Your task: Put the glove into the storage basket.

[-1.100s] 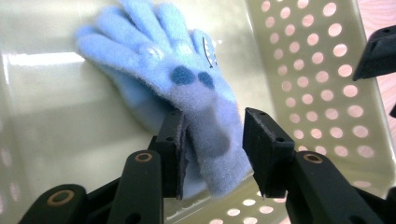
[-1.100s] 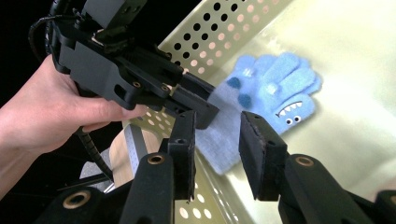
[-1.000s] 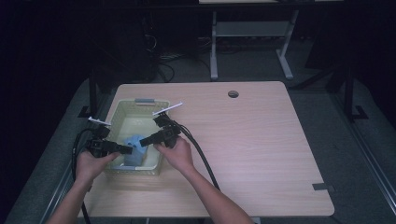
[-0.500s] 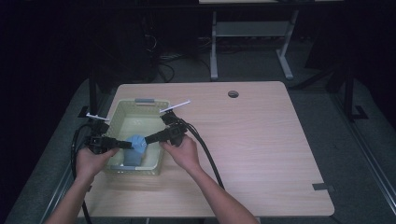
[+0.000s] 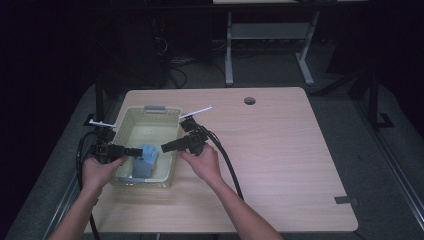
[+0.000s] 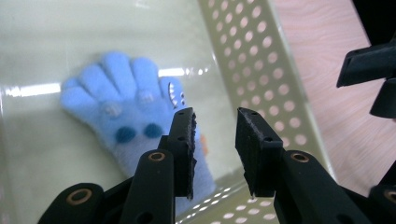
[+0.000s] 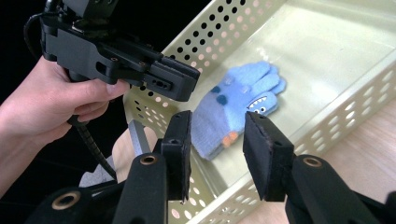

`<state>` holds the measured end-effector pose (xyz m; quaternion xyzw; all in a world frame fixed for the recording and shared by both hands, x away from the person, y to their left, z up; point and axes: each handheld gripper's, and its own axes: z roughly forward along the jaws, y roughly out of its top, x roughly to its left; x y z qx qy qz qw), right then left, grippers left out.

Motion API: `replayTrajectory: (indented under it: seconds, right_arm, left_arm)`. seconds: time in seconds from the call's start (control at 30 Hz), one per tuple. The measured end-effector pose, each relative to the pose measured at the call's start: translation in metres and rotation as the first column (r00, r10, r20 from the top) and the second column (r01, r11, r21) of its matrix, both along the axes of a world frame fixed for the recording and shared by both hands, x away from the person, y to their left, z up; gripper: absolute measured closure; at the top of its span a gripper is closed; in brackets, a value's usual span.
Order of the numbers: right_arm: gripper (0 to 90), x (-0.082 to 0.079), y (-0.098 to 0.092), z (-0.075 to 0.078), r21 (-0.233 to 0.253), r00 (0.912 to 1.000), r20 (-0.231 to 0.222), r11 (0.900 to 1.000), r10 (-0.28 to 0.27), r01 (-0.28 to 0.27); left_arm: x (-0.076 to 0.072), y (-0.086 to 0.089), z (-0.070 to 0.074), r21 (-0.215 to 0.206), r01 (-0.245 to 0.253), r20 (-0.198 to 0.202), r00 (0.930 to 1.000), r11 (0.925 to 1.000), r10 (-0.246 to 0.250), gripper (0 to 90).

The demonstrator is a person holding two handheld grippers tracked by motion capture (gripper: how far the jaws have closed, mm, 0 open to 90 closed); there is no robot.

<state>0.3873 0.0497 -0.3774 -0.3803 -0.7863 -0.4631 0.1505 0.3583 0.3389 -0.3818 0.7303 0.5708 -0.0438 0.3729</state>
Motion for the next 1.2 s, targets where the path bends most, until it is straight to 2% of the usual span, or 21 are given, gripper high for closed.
replayTrajectory:
  seconds: [0.07,0.53,0.67,0.93,1.2]
  right_arm:
    - [61.3,0.000,-0.004,0.001,-0.007,1.0000,0.008,1.000,-0.002,0.002]
    - [58.7,0.001,-0.029,0.008,-0.001,0.9990,0.019,0.999,-0.042,0.042]
    - [57.5,0.001,-0.036,0.009,0.008,0.9985,0.015,0.999,-0.053,0.053]
    - [55.3,0.000,-0.048,0.011,0.014,0.9977,0.022,0.998,-0.064,0.063]
    - [54.2,-0.001,-0.065,0.013,0.016,0.9965,0.031,0.997,-0.077,0.077]
  left_arm:
    - [0.000,-0.003,0.003,-0.018,-0.001,0.015,0.9999,0.9998,0.001,66.9]
    - [0.000,-0.019,0.012,-0.038,0.023,0.051,0.9984,0.9990,-0.021,64.9]
    - [0.001,-0.026,0.013,-0.075,0.051,0.052,0.9975,0.9959,-0.047,63.1]
    - [0.001,-0.035,0.014,-0.080,0.066,0.062,0.9962,0.9946,-0.061,61.9]
    - [-0.001,-0.046,0.021,-0.100,0.078,0.088,0.9937,0.9919,-0.070,60.4]
